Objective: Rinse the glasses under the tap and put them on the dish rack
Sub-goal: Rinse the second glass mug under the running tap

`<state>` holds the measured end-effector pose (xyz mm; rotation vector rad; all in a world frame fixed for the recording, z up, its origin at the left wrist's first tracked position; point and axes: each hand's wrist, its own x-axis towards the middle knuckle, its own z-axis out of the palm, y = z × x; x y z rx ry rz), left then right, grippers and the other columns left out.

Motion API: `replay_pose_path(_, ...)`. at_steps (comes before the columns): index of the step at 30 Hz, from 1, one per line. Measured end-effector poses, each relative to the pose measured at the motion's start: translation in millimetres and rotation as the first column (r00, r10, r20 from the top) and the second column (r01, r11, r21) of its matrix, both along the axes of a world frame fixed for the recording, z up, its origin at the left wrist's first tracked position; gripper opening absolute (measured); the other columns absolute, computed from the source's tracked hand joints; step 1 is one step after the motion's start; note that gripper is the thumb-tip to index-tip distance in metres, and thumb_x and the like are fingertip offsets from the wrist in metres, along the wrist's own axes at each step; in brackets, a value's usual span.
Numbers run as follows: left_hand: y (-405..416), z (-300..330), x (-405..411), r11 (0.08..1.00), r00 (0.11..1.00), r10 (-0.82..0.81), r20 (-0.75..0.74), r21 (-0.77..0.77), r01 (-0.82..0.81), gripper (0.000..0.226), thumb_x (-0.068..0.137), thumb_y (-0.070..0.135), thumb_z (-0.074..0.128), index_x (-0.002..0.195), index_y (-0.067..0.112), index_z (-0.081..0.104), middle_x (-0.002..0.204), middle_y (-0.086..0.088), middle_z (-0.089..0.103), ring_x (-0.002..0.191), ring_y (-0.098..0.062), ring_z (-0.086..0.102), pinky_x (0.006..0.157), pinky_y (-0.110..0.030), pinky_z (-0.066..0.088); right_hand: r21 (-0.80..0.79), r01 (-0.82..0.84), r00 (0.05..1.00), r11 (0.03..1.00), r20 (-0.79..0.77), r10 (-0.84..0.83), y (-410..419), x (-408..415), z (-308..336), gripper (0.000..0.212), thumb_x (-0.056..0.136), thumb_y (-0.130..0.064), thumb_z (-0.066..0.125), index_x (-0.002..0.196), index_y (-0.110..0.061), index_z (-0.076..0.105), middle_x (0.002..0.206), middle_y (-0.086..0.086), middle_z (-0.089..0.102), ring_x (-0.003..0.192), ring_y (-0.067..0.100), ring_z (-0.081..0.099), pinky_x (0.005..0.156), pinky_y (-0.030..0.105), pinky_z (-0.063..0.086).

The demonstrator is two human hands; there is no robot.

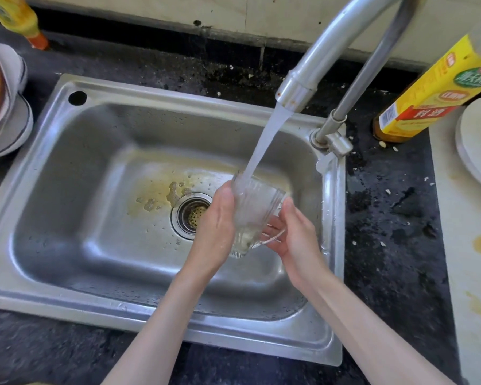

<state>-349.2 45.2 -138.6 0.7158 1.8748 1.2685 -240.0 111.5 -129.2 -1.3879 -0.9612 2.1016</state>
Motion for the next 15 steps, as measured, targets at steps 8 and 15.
replay_pose_path(8, -21.6, -5.3, 0.6, 0.984, 0.947, -0.11, -0.302, -0.169, 0.06, 0.039, 0.097, 0.037, 0.027, 0.123, 0.017, 0.049, 0.105, 0.002, 0.061, 0.103, -0.025, 0.055, 0.072, -0.023, 0.03, -0.122, 0.068, 0.995, 0.99, 0.074, -0.059, 17.2, -10.7, -8.0, 0.026, 0.1, -0.032, 0.039, 0.095, -0.012, 0.055, 0.076, 0.011, 0.069, 0.058, 0.015, 0.069, 0.055, 0.026, 0.058)
replay_pose_path(15, 12.0, 10.5, -29.5, 0.981, 0.986, -0.06, -0.158, -0.191, 0.029, 0.055, 0.098, 0.051, 0.018, 0.11, 0.014, 0.057, 0.108, 0.0, 0.058, 0.105, -0.02, 0.051, 0.083, -0.026, 0.032, -0.093, -0.191, 0.981, 0.977, 0.03, 0.194, -5.2, -8.0, -4.3, 0.026, 0.1, -0.027, 0.04, 0.085, -0.013, 0.058, 0.057, -0.002, 0.068, 0.052, 0.01, 0.066, 0.053, 0.021, 0.056)
